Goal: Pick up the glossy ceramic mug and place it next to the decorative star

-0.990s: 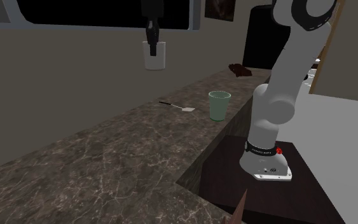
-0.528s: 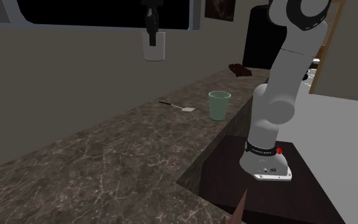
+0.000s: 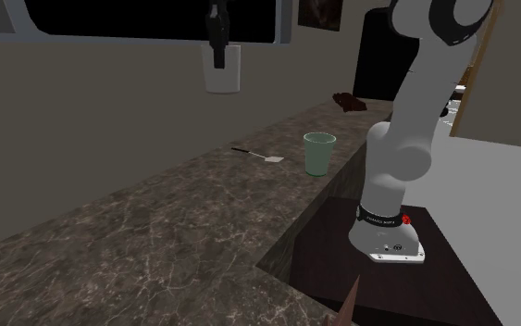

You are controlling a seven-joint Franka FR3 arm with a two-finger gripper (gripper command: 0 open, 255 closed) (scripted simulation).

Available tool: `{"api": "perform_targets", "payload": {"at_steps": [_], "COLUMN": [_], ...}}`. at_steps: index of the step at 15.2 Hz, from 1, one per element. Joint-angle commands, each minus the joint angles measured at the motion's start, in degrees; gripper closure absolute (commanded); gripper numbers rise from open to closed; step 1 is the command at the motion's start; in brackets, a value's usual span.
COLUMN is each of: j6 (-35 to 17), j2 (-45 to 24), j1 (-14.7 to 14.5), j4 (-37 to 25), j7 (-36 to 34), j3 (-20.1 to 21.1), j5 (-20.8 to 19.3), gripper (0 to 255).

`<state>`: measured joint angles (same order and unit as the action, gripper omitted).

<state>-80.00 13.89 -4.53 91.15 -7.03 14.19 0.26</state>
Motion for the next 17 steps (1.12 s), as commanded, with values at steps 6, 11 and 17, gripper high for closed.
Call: {"api": "perform_targets", "payload": {"at_steps": [6,11,17], "j6": [1.31,2.46,5.11], "j2": [-3.61,-8.33,-17.45], "j1": [-3.74,-6.83,-12.47], "j4": [-4.59,-9.81,-19.65], "j7": [-11.21,-19.60,-30.51], "j3": [7.31,12.77,19.33], "j5": [-0.01,-1.49,-6.32], "gripper": [255,255,255]}}
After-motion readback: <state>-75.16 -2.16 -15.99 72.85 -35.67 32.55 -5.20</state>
